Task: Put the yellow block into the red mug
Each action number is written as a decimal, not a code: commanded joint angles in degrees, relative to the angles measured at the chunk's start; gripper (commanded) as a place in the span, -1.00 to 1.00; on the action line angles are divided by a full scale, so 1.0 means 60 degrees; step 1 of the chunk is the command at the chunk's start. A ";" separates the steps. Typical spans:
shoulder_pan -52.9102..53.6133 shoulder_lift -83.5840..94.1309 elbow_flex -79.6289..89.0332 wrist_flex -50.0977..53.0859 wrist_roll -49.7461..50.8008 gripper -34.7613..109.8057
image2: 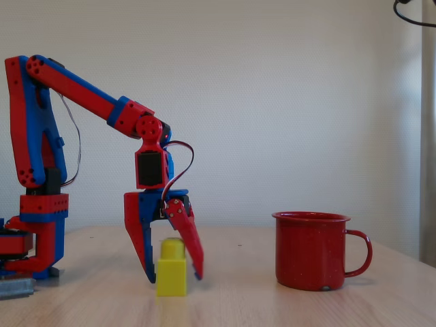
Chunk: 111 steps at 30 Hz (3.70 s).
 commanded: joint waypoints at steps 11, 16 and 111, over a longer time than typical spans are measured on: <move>0.0249 0.0410 -0.0381 -0.0132 -0.0234 -0.52; 0.0425 0.1201 -0.0981 0.0703 -0.0425 -0.52; -0.1919 -1.0986 -2.3203 0.7354 0.1289 -0.11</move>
